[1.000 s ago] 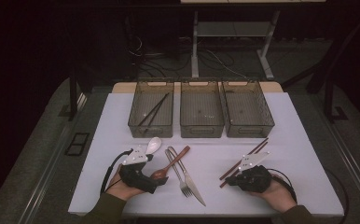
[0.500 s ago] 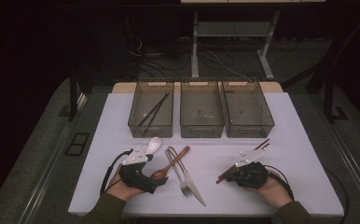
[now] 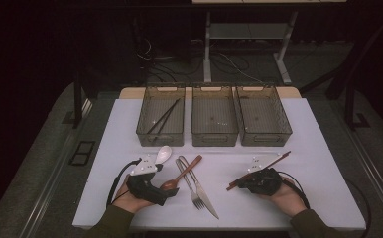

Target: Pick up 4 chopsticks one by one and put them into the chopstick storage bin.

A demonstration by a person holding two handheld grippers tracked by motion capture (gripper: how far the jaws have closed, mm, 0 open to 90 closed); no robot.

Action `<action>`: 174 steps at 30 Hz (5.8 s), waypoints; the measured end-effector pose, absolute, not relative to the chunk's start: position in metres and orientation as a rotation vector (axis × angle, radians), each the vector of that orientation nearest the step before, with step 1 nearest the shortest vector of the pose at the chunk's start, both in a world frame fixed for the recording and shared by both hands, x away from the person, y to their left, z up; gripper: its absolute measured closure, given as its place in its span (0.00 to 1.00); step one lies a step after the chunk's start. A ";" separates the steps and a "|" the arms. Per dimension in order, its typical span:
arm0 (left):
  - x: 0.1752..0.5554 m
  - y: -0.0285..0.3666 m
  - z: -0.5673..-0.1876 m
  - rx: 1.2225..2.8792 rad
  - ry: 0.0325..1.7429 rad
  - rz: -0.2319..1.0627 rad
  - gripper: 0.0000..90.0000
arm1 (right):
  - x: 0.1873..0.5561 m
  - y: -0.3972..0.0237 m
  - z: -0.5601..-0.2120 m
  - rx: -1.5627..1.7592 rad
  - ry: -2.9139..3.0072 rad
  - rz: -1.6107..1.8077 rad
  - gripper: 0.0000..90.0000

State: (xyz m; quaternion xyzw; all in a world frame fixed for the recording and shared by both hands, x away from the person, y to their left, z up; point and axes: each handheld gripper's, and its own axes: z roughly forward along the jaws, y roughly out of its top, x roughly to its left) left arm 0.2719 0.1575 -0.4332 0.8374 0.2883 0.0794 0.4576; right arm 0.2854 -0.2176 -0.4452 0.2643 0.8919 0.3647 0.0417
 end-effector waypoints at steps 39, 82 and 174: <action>0.272 0.157 -0.434 2.072 0.701 0.193 0.00 | 0.315 -0.204 -0.447 0.846 2.673 1.152 1.00; 0.272 0.156 -0.435 2.083 0.691 0.178 0.00 | 0.331 -0.299 -0.443 0.844 2.698 0.940 0.67; 0.271 0.153 -0.436 2.098 0.663 0.157 0.00 | 0.294 -0.282 -0.442 0.726 2.762 0.960 0.94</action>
